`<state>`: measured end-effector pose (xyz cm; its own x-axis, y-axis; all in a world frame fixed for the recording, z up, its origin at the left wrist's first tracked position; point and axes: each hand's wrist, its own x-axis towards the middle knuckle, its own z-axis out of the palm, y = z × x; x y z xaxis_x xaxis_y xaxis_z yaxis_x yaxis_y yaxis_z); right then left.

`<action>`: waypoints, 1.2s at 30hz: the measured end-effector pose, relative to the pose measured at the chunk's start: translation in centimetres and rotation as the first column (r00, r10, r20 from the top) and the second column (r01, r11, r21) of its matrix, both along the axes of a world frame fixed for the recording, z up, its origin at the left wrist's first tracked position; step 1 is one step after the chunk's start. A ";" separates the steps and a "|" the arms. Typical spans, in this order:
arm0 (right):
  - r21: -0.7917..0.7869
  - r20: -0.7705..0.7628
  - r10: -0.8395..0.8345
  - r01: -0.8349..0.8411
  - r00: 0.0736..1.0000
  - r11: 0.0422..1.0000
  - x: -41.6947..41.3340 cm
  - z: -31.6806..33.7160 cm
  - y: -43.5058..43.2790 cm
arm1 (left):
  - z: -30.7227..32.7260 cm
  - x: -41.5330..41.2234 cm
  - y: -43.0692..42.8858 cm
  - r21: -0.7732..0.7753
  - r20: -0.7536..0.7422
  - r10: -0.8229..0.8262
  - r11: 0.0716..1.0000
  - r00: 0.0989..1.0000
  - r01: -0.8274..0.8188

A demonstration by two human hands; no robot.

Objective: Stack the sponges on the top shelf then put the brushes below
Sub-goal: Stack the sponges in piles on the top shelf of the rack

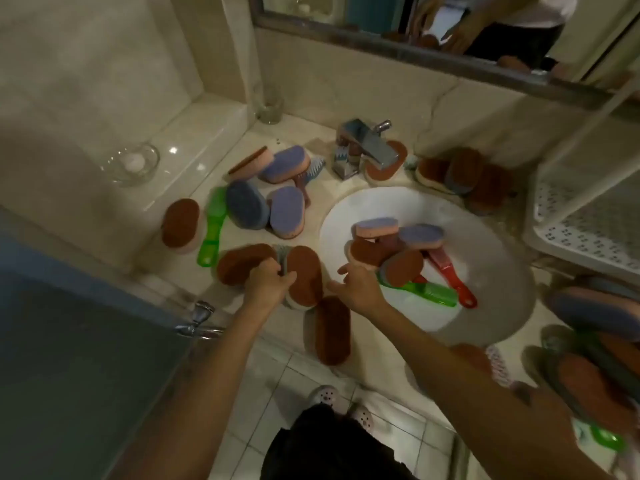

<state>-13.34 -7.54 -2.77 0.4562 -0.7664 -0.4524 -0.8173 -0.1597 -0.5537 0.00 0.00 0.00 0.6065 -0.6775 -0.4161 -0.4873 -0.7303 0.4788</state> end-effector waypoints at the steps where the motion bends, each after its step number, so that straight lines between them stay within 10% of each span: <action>1: -0.012 -0.018 0.009 -0.009 1.000 1.000 0.3 -0.2 -0.1 | -0.2 -0.2 -0.1 0.037 -0.026 0.001 0.999 1.000 0.000; 7: 0.025 0.065 0.044 -0.046 0.997 0.999 2.2 -0.8 -0.7 | -1.0 -0.9 -0.6 -0.049 -0.222 0.137 0.987 0.965 -0.151; 14: 0.582 0.420 -0.520 0.220 0.744 0.783 3.5 1.2 -2.1 | -0.7 2.4 -1.1 -0.230 -0.426 0.161 0.932 0.890 -0.279; 18: 0.588 0.390 -0.560 0.270 0.731 0.763 4.0 1.2 -2.5 | -1.5 6.2 -0.9 -0.267 -0.113 0.042 0.961 0.993 -0.071; 21: 0.574 0.364 -0.582 0.317 0.727 0.755 4.3 0.8 -2.4 | -2.1 8.8 -0.3 0.052 0.162 -0.257 0.967 0.953 0.251; 28: 0.531 0.332 -0.566 0.347 0.754 0.773 4.7 0.6 -2.2 | -2.3 8.8 -0.1 0.246 0.199 -0.382 0.911 0.902 0.332; 36: 0.477 0.303 -0.559 0.386 0.772 0.790 4.8 0.6 -2.0 | -0.7 8.6 0.8 -0.023 0.039 -0.200 0.979 0.979 0.201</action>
